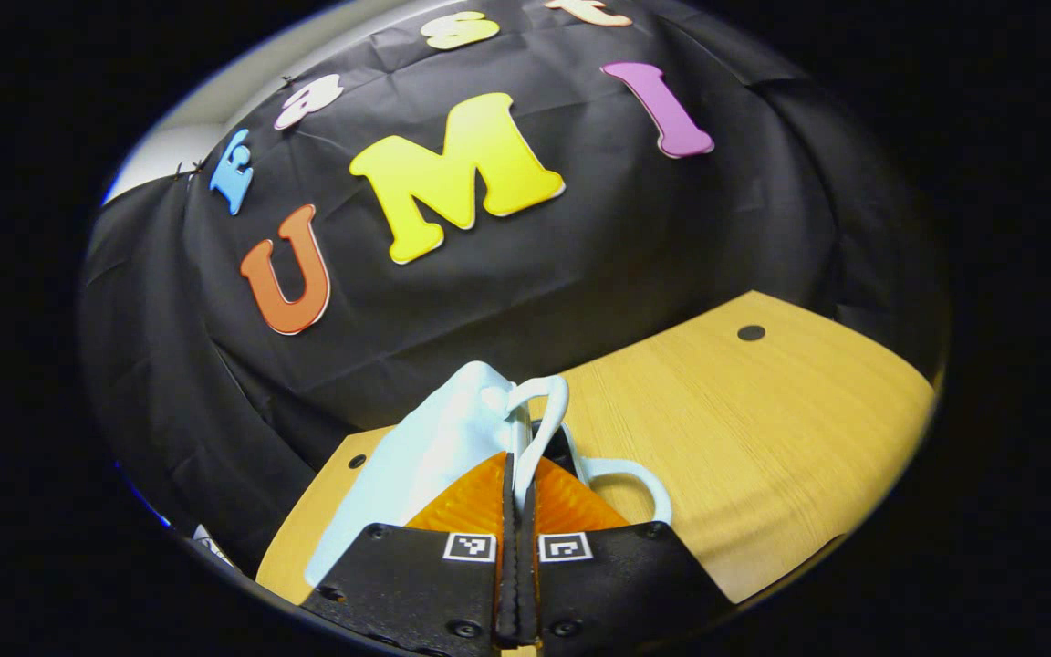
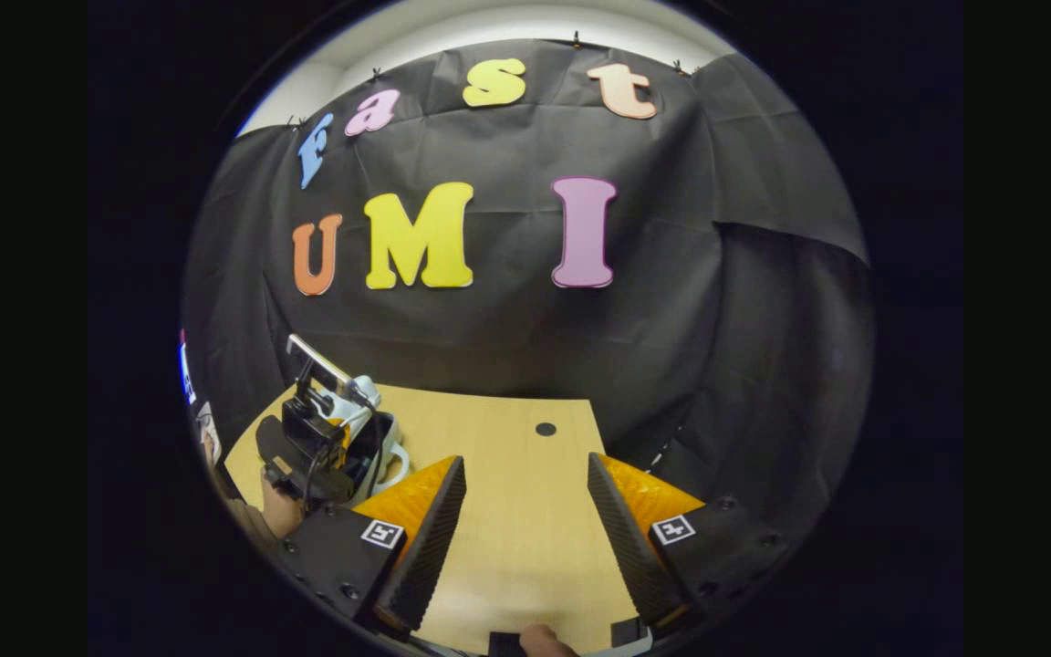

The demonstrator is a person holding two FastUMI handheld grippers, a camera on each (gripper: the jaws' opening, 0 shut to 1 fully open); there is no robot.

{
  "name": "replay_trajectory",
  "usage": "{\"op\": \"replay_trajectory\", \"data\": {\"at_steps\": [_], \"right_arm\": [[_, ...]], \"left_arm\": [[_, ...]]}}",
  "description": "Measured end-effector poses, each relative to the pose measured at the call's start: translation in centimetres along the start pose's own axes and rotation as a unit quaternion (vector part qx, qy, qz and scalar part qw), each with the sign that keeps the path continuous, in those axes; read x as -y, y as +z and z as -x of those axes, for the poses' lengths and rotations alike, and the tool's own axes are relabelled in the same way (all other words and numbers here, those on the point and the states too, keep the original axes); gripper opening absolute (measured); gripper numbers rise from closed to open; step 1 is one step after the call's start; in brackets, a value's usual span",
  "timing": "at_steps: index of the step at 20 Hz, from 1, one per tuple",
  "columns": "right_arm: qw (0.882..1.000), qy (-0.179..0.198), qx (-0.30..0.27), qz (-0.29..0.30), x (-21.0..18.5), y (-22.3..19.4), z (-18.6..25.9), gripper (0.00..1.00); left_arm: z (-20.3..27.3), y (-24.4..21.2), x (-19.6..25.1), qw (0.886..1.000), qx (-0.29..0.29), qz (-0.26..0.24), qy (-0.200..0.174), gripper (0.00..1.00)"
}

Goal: First open the suitcase, pack the skin care products into it, and then close the suitcase.

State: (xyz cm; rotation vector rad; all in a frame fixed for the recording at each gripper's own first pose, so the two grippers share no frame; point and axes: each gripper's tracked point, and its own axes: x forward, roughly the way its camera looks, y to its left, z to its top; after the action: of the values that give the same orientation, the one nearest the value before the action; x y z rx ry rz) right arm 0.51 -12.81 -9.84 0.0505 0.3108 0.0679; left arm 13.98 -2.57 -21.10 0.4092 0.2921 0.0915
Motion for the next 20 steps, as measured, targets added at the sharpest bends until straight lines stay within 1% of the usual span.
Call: {"op": "replay_trajectory", "data": {"at_steps": [3, 8, 9, 10, 11, 12, 13, 14, 15, 16, 17, 18, 19, 20], "right_arm": [[1.000, -0.012, -0.001, 0.004, 1.4, -0.6, 0.5, 0.80], [1.000, -0.021, -0.004, 0.002, 2.1, -1.1, 0.6, 0.80], [1.000, -0.022, -0.005, 0.000, 2.1, -1.0, 0.4, 0.80], [1.000, -0.022, -0.004, -0.004, 1.9, -0.8, 0.3, 0.80], [1.000, -0.022, -0.003, -0.007, 1.7, -0.5, 0.3, 0.80], [1.000, -0.021, -0.001, -0.008, 1.3, -0.2, 0.3, 0.80], [1.000, -0.018, 0.003, -0.008, 0.8, 0.2, 0.2, 0.80], [1.000, -0.018, 0.007, -0.005, 0.3, 0.6, 0.2, 0.80], [1.000, -0.018, 0.012, -0.002, -0.2, 1.1, 0.1, 0.80], [1.000, -0.015, 0.015, -0.001, -0.8, 1.5, 0.1, 0.80], [1.000, -0.013, 0.019, -0.002, -1.8, 2.0, -0.1, 0.80], [1.000, -0.009, 0.025, -0.001, -3.1, 2.7, -0.2, 0.80], [0.999, -0.005, 0.032, 0.000, -4.2, 3.3, -0.2, 0.80], [0.999, -0.006, 0.039, 0.001, -5.0, 3.7, -0.3, 0.80]], "left_arm": [[-0.5, -1.7, 2.2, 1.000, -0.018, -0.020, 0.000, 0.04], [-1.5, -3.7, 3.8, 0.996, -0.040, -0.074, -0.001, 0.04], [-1.6, -4.1, 4.4, 0.996, -0.047, -0.076, -0.008, 0.08], [-1.8, -4.1, 4.7, 0.996, -0.049, -0.075, -0.013, 0.14], [-1.7, -4.2, 5.5, 0.996, -0.053, -0.066, -0.030, 0.24], [-1.7, -4.5, 6.3, 0.995, -0.063, -0.054, -0.050, 0.29], [-0.9, -4.1, 6.7, 0.995, -0.070, -0.043, -0.062, 0.41], [-0.5, -3.5, 6.4, 0.996, -0.063, -0.030, -0.058, 0.47], [-0.2, -2.3, 5.7, 0.997, -0.056, -0.021, -0.048, 0.59], [0.4, -1.1, 4.5, 0.998, -0.046, -0.014, -0.038, 0.67], [0.7, 0.1, 3.5, 0.999, -0.035, -0.004, -0.038, 0.76], [1.7, 1.7, 1.9, 0.999, -0.020, 0.016, -0.036, 0.82], [2.6, 3.0, 0.5, 0.999, -0.007, 0.035, -0.033, 0.82], [3.9, 4.3, -1.1, 0.998, 0.008, 0.053, -0.027, 0.87]]}}
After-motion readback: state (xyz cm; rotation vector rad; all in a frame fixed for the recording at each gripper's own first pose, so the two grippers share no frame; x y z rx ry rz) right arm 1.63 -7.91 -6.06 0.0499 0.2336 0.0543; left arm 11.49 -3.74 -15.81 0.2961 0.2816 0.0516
